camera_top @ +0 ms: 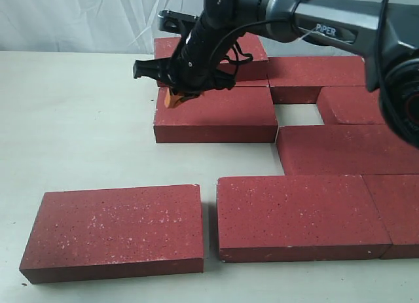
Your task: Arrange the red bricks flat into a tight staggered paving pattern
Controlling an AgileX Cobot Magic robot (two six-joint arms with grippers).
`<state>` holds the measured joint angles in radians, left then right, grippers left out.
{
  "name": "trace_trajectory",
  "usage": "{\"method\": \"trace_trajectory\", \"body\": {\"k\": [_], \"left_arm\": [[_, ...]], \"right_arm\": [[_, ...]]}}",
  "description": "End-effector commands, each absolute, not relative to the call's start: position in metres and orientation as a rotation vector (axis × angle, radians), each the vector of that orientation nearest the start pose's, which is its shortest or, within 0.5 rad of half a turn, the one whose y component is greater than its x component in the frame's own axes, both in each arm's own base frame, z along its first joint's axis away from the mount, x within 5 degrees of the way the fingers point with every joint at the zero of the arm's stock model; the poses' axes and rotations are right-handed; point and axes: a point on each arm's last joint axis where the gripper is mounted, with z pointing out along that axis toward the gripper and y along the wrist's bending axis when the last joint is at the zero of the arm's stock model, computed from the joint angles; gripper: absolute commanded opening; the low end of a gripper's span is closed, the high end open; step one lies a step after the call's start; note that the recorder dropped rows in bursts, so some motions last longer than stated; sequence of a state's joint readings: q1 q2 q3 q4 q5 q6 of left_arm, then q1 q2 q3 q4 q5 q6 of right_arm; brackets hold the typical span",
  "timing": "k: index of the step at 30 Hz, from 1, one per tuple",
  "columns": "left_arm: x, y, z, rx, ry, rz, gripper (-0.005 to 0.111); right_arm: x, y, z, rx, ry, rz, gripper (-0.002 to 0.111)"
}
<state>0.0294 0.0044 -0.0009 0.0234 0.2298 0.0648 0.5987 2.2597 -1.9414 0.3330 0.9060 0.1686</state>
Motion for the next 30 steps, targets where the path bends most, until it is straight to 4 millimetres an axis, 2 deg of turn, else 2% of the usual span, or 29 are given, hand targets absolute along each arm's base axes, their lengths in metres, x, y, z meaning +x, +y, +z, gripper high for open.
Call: {"method": "trace_trajectory", "body": {"k": [1, 6, 12, 19, 30], "left_arm": [[0.056, 0.002, 0.194, 0.042, 1.699, 0.087, 0.0], [0.056, 0.002, 0.194, 0.042, 1.699, 0.087, 0.0], [0.056, 0.002, 0.194, 0.042, 1.699, 0.087, 0.0], [0.056, 0.002, 0.194, 0.042, 1.699, 0.087, 0.0], [0.056, 0.002, 0.194, 0.042, 1.699, 0.087, 0.0]], "right_arm": [[0.405, 0.319, 0.196, -0.438, 2.758, 0.656, -0.001], [0.414, 0.34, 0.183, -0.44, 2.762, 0.678, -0.001], [0.423, 0.352, 0.165, -0.381, 2.747, 0.617, -0.001], [0.431, 0.351, 0.146, -0.32, 2.749, 0.533, -0.001], [0.431, 0.337, 0.142, -0.215, 2.817, 0.325, -0.001]]}}
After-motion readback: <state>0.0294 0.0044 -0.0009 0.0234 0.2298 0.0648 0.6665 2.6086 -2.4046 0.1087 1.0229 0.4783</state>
